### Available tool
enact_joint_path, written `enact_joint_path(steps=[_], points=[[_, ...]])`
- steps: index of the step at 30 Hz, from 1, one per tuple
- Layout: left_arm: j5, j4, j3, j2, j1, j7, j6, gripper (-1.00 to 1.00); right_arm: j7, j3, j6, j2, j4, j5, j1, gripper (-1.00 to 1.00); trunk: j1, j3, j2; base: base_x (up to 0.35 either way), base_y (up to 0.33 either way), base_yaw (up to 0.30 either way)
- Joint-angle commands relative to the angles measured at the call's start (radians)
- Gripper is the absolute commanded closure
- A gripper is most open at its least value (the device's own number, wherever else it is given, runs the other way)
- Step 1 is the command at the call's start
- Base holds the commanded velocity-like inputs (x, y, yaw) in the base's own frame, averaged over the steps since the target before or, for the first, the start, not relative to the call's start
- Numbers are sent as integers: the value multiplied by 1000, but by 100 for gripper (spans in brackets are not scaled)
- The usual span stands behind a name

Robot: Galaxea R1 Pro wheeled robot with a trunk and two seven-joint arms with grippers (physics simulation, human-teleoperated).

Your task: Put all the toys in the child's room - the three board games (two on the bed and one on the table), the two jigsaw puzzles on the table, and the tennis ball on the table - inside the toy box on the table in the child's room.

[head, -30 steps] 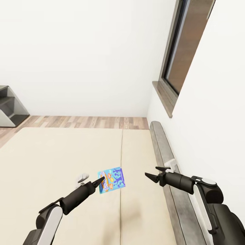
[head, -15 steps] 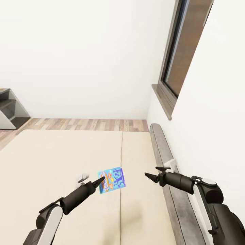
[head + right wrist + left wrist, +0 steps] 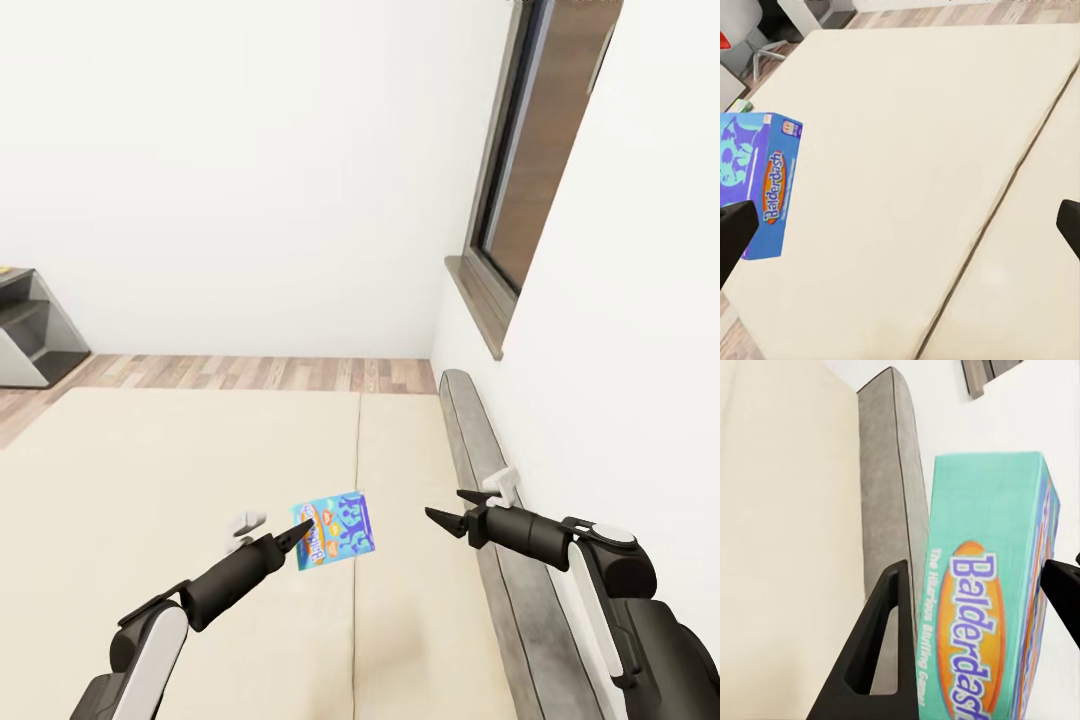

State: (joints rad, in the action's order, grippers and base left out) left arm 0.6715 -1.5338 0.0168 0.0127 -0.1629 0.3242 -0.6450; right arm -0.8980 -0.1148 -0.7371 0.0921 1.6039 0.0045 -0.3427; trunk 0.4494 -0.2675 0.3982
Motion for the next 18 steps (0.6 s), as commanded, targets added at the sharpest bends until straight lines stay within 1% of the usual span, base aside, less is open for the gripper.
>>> enact_joint_path(steps=[1, 9, 18], points=[[3, -1, 1, 0, -1, 9, -7, 100, -4, -1, -7, 0, 1, 1, -1, -100, 1, 0, 2, 0, 0, 0], [-2, -1, -2, -3, 0, 38, -6, 100, -4, -1, -7, 0, 1, 1, -1, -100, 1, 13, 2, 0, 0, 0], [-5, -1, -2, -3, 1, 39, -4, 100, -4, -2, -7, 0, 1, 1, -1, -100, 1, 28, 2, 0, 0, 0]])
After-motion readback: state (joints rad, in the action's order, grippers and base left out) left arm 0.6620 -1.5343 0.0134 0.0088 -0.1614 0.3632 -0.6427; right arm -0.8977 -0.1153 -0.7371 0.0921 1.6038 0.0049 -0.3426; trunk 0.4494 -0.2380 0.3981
